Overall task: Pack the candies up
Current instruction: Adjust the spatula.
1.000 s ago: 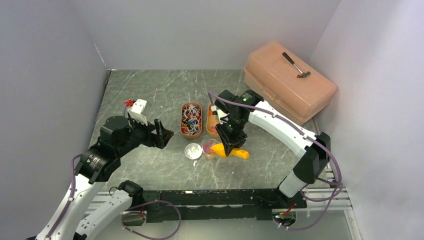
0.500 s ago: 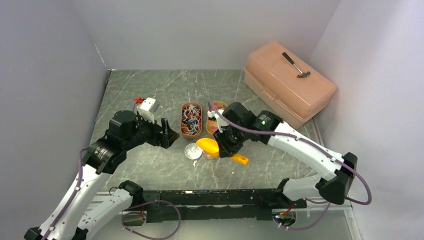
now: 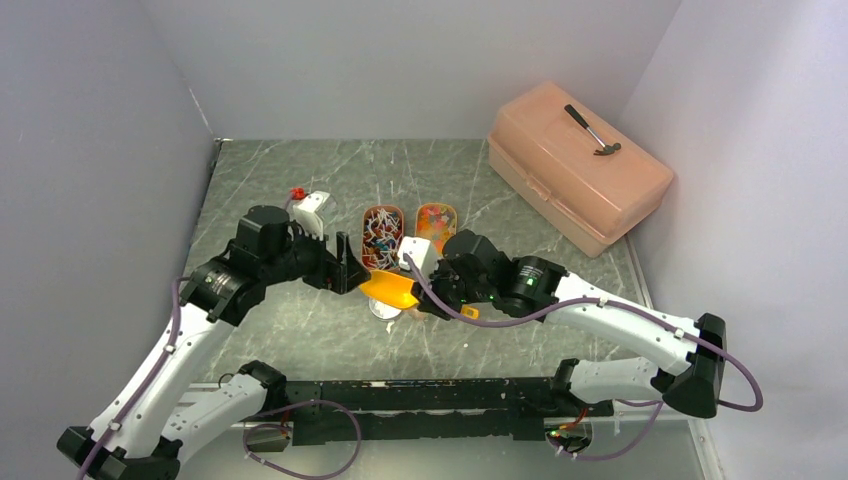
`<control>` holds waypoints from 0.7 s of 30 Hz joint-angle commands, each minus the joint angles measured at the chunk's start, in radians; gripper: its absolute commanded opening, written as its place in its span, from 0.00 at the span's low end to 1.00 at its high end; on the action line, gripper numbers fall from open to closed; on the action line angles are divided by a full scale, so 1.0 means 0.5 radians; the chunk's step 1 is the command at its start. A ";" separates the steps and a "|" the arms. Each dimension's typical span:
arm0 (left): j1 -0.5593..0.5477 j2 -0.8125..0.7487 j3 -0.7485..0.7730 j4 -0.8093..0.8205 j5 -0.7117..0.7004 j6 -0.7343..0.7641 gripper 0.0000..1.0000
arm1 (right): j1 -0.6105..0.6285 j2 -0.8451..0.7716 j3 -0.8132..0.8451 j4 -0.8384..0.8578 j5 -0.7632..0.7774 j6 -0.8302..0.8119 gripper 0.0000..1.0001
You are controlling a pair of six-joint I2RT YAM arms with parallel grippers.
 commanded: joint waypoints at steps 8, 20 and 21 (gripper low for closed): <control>0.008 0.074 0.109 -0.214 0.034 -0.025 0.89 | 0.036 -0.072 -0.013 0.403 0.011 -0.239 0.00; 0.010 0.140 0.057 -0.245 -0.072 -0.015 0.89 | 0.036 -0.278 -0.036 0.569 -0.128 -0.256 0.00; 0.009 0.143 0.052 -0.242 -0.072 -0.016 0.89 | 0.037 -0.294 -0.040 0.588 -0.138 -0.247 0.00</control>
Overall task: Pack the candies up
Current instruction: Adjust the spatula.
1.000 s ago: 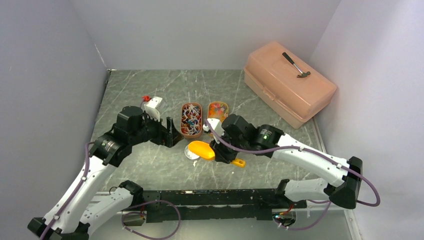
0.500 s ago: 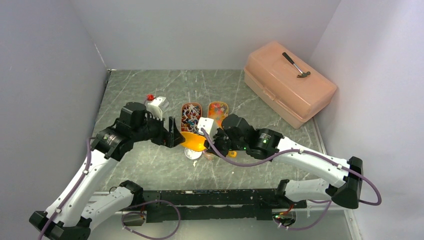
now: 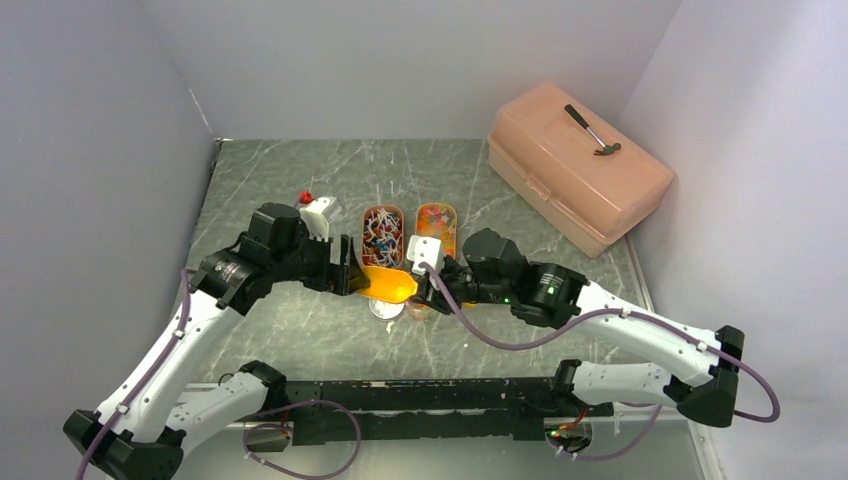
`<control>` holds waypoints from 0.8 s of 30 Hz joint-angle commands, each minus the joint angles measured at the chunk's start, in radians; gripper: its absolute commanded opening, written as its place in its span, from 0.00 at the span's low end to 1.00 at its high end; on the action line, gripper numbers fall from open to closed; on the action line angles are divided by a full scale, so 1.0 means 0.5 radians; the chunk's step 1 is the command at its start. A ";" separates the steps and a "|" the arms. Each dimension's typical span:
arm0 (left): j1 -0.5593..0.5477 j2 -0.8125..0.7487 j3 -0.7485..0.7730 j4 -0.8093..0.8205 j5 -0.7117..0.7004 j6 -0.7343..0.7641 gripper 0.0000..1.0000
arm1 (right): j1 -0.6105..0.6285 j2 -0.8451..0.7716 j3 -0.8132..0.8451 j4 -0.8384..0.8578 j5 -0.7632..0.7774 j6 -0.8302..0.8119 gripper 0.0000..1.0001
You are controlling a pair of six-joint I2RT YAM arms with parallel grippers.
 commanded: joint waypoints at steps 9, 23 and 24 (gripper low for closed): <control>0.009 -0.009 0.010 0.000 -0.083 -0.016 0.88 | 0.004 -0.115 -0.011 0.279 -0.060 0.023 0.00; 0.010 -0.239 0.070 0.067 -0.696 -0.042 0.90 | -0.133 0.488 0.468 -0.281 0.302 0.090 0.00; 0.009 -0.256 0.048 0.083 -0.746 -0.053 0.90 | -0.155 0.545 0.530 -0.334 0.317 0.111 0.00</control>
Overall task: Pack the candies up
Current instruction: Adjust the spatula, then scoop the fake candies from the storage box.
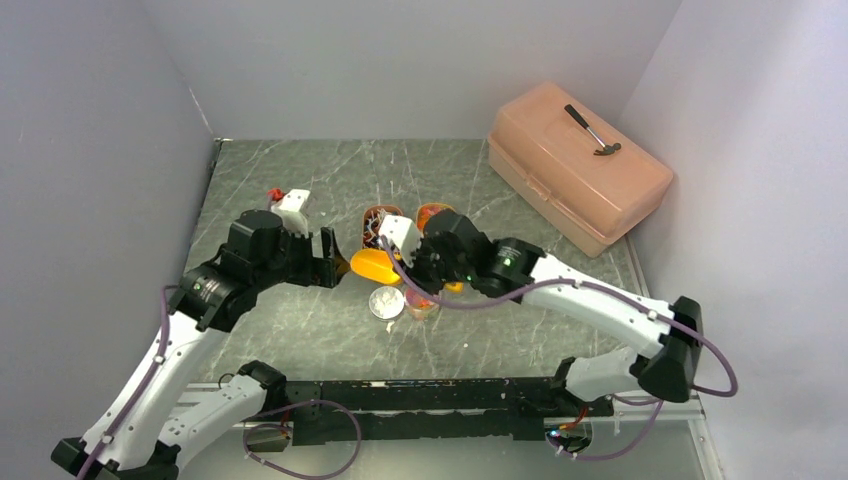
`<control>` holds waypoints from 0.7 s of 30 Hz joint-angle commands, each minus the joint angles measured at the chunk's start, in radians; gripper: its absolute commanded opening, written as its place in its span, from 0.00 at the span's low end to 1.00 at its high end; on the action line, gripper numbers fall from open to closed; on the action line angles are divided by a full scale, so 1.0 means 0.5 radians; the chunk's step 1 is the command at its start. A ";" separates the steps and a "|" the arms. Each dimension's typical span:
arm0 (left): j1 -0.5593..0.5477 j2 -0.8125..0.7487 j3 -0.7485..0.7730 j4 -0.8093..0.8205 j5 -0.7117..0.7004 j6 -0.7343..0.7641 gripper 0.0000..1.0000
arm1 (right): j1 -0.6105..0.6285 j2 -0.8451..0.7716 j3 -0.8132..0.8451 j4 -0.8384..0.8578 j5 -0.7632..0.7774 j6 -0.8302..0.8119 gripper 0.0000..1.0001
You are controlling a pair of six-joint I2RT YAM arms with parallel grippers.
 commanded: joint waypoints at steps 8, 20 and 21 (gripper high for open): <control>0.009 -0.169 -0.130 0.162 -0.371 -0.027 0.90 | -0.350 0.654 0.868 -0.812 0.034 0.422 0.00; 0.011 -0.216 -0.146 0.140 -0.354 0.027 0.90 | -0.404 1.206 1.462 -1.426 -0.032 0.769 0.00; 0.011 -0.216 -0.143 0.135 -0.353 0.029 0.90 | -0.405 1.240 1.495 -1.462 -0.032 0.798 0.00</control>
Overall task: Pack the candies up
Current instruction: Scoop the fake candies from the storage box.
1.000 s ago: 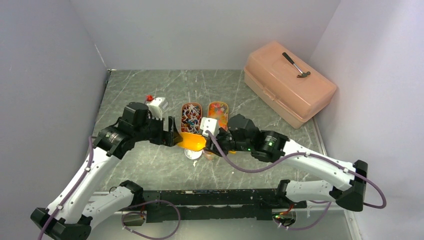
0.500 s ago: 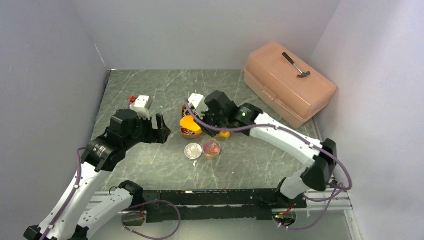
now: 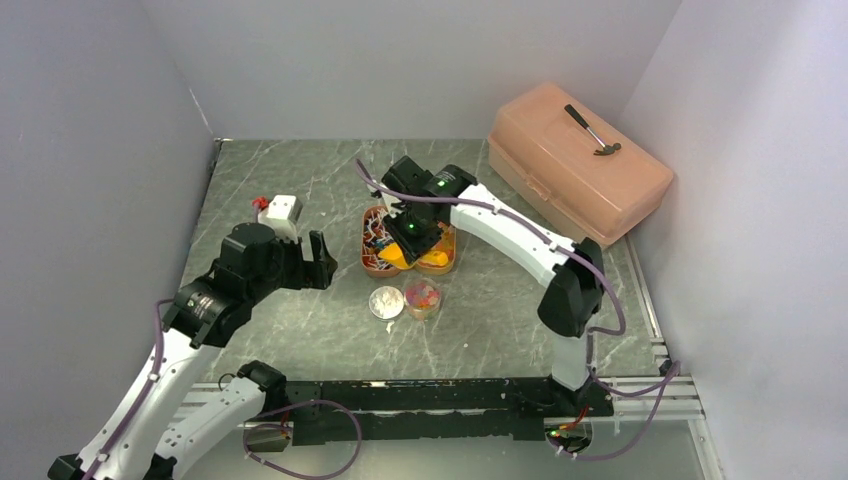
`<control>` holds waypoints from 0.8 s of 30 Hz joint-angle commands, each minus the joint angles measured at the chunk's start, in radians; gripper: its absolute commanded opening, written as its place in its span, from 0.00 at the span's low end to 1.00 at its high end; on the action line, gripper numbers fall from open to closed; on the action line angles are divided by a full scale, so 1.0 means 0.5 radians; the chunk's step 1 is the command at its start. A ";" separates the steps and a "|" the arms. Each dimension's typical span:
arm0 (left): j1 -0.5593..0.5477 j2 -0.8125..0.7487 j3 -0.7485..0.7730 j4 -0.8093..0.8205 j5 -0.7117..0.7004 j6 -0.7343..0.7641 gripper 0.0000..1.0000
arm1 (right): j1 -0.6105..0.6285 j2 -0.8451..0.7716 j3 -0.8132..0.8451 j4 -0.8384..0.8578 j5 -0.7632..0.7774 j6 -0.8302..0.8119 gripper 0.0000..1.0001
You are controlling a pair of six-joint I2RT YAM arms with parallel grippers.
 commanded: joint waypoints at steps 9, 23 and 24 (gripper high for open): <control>0.011 -0.065 0.000 0.059 0.048 0.038 0.90 | -0.022 0.303 0.403 -0.452 -0.059 0.384 0.00; 0.011 -0.145 -0.013 0.062 0.107 0.036 0.90 | -0.048 0.570 0.699 -0.556 -0.144 0.497 0.00; 0.011 -0.149 -0.013 0.064 0.108 0.038 0.90 | -0.049 0.579 0.705 -0.556 -0.150 0.507 0.00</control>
